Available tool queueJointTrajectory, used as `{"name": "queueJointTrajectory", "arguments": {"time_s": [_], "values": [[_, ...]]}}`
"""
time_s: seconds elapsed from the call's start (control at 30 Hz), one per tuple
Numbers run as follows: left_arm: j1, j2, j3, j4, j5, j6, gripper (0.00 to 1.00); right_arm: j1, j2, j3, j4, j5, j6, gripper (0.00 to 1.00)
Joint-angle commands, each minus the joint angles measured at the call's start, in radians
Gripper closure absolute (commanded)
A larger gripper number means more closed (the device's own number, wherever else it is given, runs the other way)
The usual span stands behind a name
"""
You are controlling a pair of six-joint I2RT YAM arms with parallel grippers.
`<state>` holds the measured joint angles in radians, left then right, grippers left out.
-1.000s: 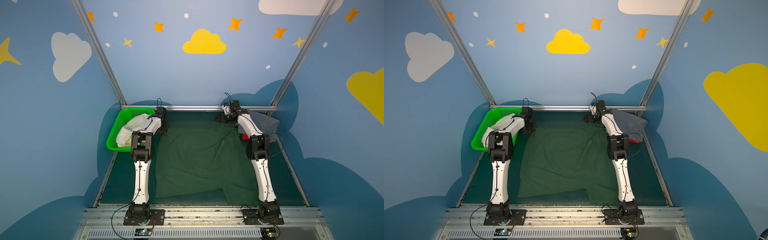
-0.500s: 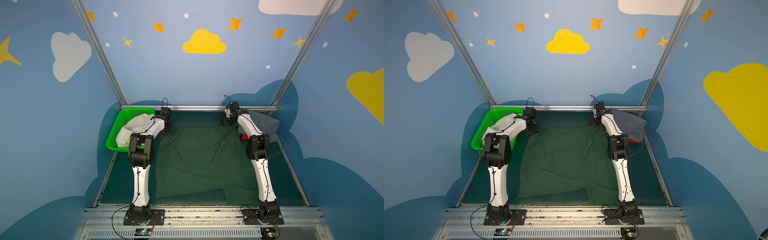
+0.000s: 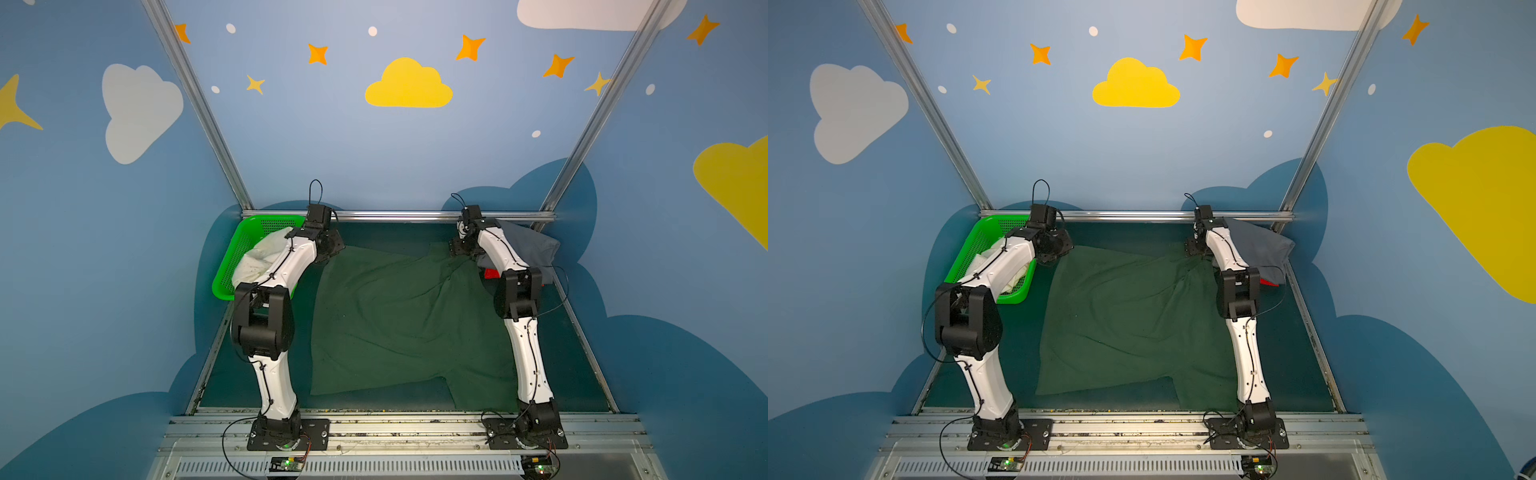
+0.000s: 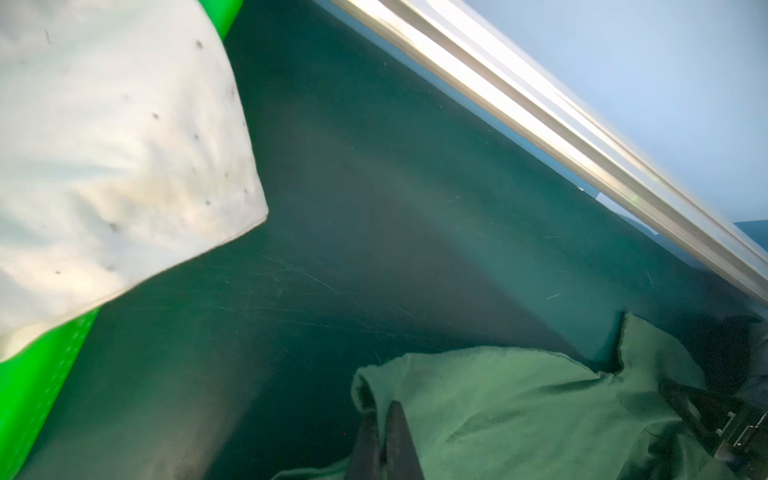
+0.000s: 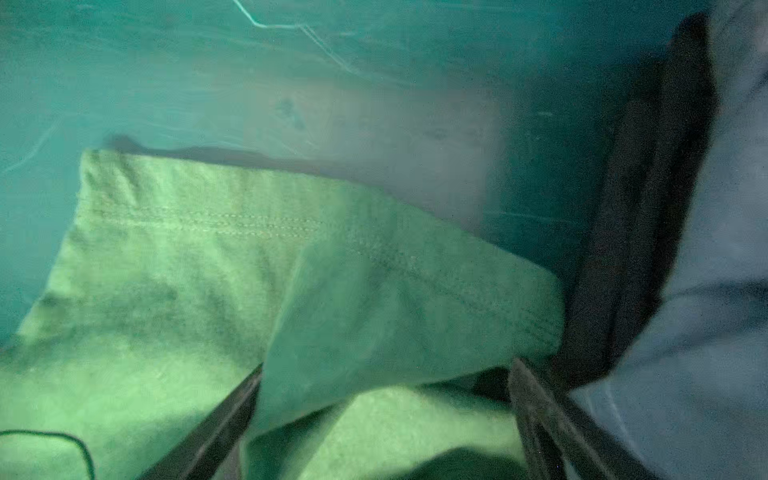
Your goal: Fold and stack the t-shirts
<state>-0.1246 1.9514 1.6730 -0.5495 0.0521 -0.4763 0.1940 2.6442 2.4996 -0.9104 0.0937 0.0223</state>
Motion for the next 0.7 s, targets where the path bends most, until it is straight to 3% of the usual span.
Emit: {"name": "queueJointTrajectory", "arguments": {"time_s": [0.0, 0.1, 0.2, 0.27, 0.33, 0.43, 0.67], "values": [[0.005, 0.018, 0.03, -0.021, 0.008, -0.011, 0.97, -0.013, -0.001, 0.022, -0.044, -0.044, 0.002, 0.14], [0.005, 0.012, 0.02, -0.017, 0.02, -0.01, 0.97, -0.011, -0.001, 0.023, -0.037, -0.139, -0.013, 0.19], [0.005, 0.0, 0.001, -0.002, 0.041, -0.011, 0.97, -0.01, 0.001, 0.021, -0.032, -0.263, -0.042, 0.34], [0.004, -0.001, -0.005, 0.0, 0.049, -0.013, 0.97, -0.011, -0.001, 0.018, -0.032, -0.331, -0.061, 0.45], [0.005, 0.001, -0.011, 0.002, 0.052, -0.012, 0.97, -0.01, -0.001, 0.017, -0.024, -0.313, -0.058, 0.64], [0.007, 0.003, -0.018, -0.001, 0.054, -0.01, 0.97, -0.01, -0.01, 0.009, -0.004, -0.336, -0.069, 0.84], [0.014, 0.01, -0.017, 0.019, 0.049, -0.01, 0.97, -0.008, -0.082, -0.073, 0.105, -0.331, -0.089, 0.87]]}}
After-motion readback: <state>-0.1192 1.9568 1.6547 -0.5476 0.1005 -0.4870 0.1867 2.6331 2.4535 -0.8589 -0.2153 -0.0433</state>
